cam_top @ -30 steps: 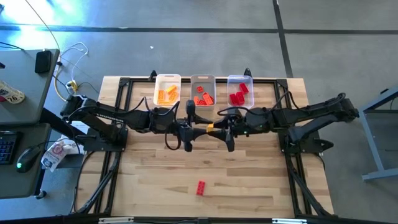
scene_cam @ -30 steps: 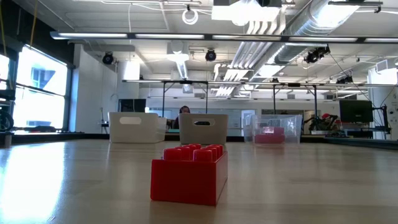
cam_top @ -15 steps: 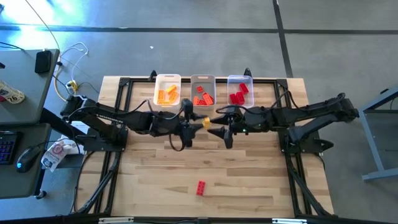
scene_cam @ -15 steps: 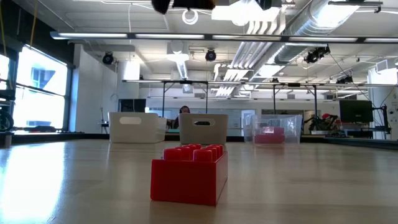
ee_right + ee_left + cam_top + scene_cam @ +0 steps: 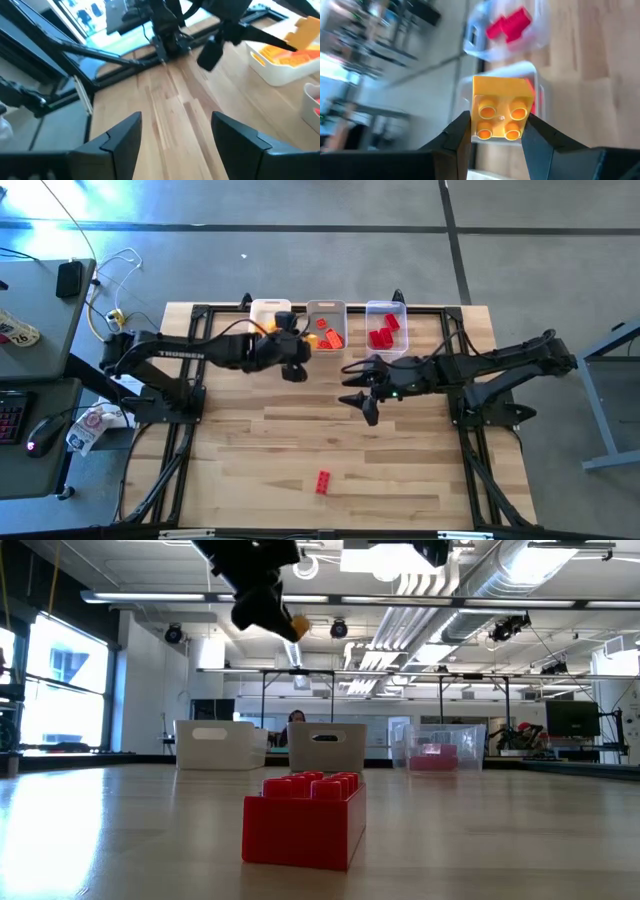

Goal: Sort & place blocks by color
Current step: Put the yellow game piece into the white bin, then put the red game piece into the transparent bin

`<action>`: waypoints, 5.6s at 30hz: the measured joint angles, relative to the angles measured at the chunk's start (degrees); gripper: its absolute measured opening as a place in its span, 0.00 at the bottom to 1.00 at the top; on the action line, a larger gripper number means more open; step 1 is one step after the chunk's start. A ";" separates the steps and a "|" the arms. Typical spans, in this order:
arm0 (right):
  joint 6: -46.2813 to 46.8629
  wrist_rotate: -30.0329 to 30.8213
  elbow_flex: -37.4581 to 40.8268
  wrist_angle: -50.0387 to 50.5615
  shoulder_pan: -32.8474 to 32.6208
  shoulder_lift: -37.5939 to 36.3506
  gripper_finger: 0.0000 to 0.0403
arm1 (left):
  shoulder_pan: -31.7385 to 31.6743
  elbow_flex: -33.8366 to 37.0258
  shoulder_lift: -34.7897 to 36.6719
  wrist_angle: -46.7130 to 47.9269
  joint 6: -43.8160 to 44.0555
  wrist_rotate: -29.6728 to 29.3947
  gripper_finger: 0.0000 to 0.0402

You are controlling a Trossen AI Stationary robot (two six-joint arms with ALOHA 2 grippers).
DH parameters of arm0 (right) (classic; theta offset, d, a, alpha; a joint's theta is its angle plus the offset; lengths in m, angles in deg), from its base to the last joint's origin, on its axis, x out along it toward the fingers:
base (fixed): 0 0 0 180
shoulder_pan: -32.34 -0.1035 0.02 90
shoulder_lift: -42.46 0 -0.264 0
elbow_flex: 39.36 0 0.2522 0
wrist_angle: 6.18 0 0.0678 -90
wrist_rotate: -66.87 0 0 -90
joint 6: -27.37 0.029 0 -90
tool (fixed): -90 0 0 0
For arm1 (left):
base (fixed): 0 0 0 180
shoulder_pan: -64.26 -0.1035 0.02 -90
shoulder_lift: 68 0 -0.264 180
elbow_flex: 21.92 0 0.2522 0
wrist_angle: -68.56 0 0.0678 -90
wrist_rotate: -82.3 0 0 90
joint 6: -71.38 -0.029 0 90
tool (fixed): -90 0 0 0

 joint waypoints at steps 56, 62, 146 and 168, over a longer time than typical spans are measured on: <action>-43.94 -27.02 -0.07 -12.37 -2.51 29.62 0.56 | -32.21 0.07 -8.96 20.87 38.79 23.21 0.56; -48.45 -28.75 -0.07 -12.36 -2.54 30.83 0.56 | -31.56 0.07 -8.11 24.07 40.75 31.03 0.55; -56.33 -30.64 -4.98 -18.68 -8.59 47.12 0.45 | -11.71 0.02 13.29 25.52 53.14 34.36 0.55; -30.93 -17.62 -4.96 -13.36 -5.61 42.53 0.29 | -11.71 0.02 13.29 25.51 45.67 34.34 0.55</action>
